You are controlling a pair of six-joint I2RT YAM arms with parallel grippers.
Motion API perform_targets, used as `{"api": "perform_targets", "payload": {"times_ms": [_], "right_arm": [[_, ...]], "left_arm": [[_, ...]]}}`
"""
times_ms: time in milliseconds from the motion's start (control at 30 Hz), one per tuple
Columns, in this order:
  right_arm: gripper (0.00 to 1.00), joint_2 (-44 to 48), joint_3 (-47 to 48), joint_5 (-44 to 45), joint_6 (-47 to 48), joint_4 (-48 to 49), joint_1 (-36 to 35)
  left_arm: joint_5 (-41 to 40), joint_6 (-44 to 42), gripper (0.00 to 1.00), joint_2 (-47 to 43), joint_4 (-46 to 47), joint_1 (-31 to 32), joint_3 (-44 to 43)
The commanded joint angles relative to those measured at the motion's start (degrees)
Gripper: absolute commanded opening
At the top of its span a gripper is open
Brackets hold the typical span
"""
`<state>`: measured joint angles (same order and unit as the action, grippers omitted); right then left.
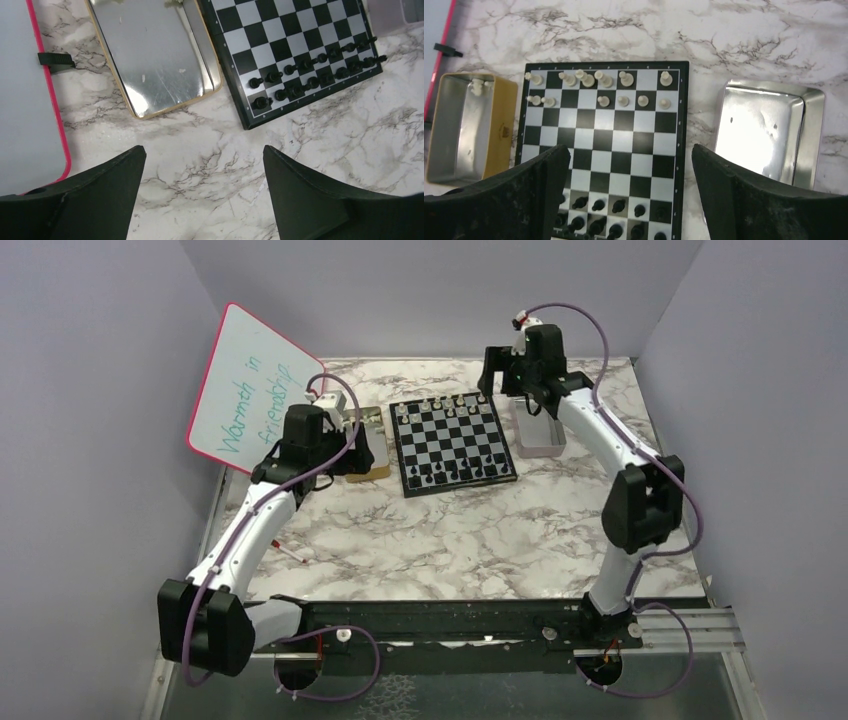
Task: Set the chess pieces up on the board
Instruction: Pick up the chess piece from the storage box.
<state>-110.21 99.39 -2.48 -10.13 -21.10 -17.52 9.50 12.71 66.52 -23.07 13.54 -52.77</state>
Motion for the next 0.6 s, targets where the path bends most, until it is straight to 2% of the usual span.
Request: {"api": "perform_targets", "payload": {"times_ms": [0, 100, 300, 567], "right_arm": [[1.0, 9.1, -9.9, -5.1, -3.5, 4.9, 0.2], [1.0, 15.9, -17.9, -6.9, -4.8, 6.8, 0.3], [1.0, 26.9, -30.6, -10.7, -7.5, 10.8, 0.2], [1.0, 33.5, -35.3, -16.0, -9.0, 14.2, 0.2]], "left_arm": [[-2.6, 2.3, 0.8, 4.8, 1.7, 0.1, -7.1], [-3.7, 2.0, 0.68, 10.1, 1.8, 0.1, -11.5], [-6.4, 0.9, 0.53, 22.0, 3.6, 0.1, -19.9], [-18.4, 0.3, 0.36, 37.1, 7.0, 0.0, -29.9]]}}
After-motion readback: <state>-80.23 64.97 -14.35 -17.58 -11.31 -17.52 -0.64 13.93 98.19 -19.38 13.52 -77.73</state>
